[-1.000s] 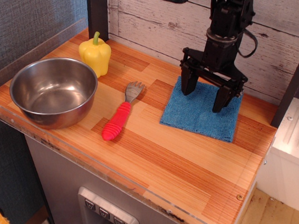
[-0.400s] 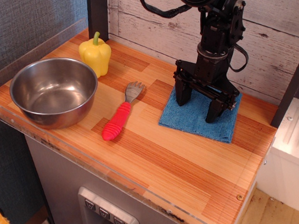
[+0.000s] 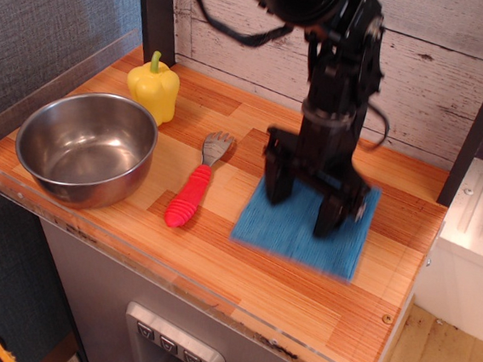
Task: Move the blue towel to the bottom right corner of the table.
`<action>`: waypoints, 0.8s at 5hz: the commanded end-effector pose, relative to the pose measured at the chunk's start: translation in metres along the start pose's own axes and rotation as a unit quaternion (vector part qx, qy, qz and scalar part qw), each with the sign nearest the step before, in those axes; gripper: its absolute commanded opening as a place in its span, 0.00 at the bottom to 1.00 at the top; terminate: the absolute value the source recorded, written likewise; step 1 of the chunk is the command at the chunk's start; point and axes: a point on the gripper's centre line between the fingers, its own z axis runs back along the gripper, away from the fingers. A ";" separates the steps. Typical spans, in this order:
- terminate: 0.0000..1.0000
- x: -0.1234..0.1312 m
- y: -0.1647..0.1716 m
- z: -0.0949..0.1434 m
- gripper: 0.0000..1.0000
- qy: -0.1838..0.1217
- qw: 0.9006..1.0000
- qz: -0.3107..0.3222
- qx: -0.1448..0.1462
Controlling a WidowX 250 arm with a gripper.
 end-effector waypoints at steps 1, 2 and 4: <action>0.00 -0.039 -0.023 0.015 1.00 -0.025 0.998 -0.057 0.024; 0.00 -0.043 -0.022 0.014 1.00 -0.028 0.997 -0.066 0.033; 0.00 -0.025 -0.013 0.075 1.00 -0.114 0.992 -0.055 0.004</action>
